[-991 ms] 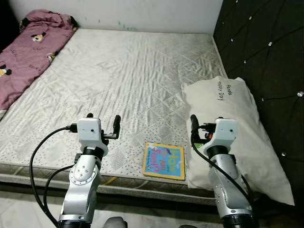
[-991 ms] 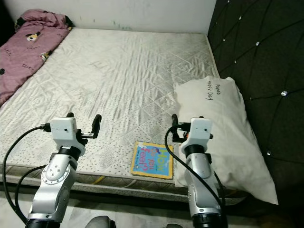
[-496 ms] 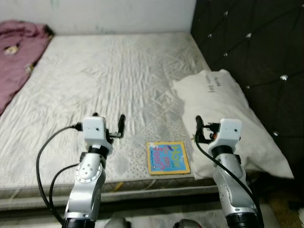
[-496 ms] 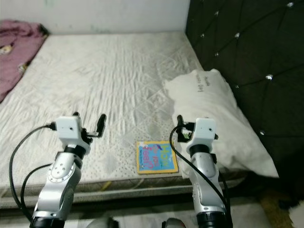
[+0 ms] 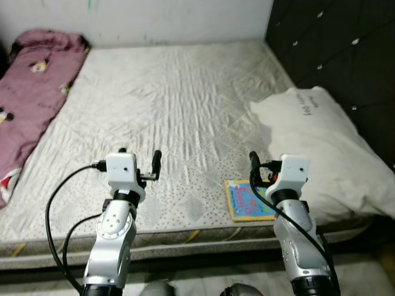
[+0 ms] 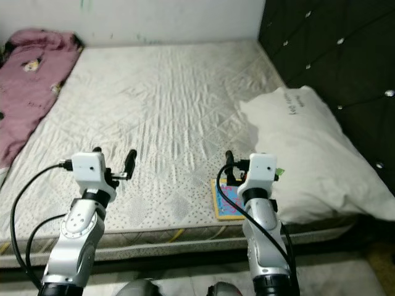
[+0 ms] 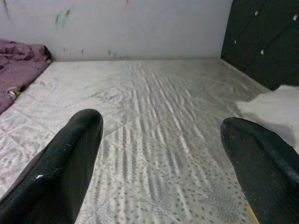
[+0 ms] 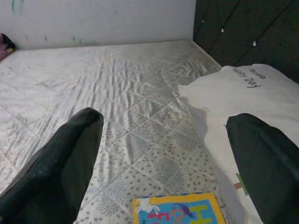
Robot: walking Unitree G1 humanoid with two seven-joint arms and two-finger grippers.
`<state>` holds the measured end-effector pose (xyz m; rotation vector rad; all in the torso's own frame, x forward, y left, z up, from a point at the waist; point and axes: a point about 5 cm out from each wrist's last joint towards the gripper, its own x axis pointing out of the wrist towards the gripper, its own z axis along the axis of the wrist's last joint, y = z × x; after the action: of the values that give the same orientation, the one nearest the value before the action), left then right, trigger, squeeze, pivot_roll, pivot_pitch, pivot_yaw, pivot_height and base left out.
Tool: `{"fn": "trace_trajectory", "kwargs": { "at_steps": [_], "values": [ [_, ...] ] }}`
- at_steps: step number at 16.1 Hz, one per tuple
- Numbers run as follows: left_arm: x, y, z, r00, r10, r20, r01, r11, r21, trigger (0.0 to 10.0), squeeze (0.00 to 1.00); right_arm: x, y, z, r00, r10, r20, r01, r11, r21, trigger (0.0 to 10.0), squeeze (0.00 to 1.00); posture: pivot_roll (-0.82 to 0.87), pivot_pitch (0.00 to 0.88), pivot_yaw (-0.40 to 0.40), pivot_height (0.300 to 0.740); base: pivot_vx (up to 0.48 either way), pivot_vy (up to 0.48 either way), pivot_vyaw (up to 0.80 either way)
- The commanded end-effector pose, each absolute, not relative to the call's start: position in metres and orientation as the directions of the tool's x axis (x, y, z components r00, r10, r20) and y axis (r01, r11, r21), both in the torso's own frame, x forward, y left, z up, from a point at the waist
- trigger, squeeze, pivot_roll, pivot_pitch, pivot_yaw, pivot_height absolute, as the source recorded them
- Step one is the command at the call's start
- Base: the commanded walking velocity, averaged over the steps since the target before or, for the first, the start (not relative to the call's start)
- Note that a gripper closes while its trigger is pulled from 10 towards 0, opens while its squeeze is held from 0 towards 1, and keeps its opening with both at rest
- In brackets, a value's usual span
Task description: Clean up the room
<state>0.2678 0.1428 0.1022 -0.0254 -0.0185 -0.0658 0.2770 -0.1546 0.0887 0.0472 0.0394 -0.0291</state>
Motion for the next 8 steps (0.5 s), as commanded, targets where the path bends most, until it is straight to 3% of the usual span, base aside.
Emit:
{"fn": "trace_trajectory", "kwargs": {
  "at_steps": [1,8],
  "values": [
    [0.2679,0.1497,0.1028,0.999,-0.038,0.021,0.039,0.999,-0.019,10.0,0.0,0.2787,-0.1496,0.0921,0.999,-0.016,-0.031,0.018,0.998,0.058,10.0,0.0,0.02,0.038,0.023,0.74,0.0,0.307,0.0],
    [0.2685,0.1495,0.0991,1.0,-0.029,-0.004,0.029,0.999,-0.038,10.0,0.0,0.2784,-0.1494,0.0898,0.999,-0.009,-0.045,0.012,0.999,0.053,10.0,0.0,0.01,0.038,0.023,0.74,0.0,0.48,0.0]
  ]
}}
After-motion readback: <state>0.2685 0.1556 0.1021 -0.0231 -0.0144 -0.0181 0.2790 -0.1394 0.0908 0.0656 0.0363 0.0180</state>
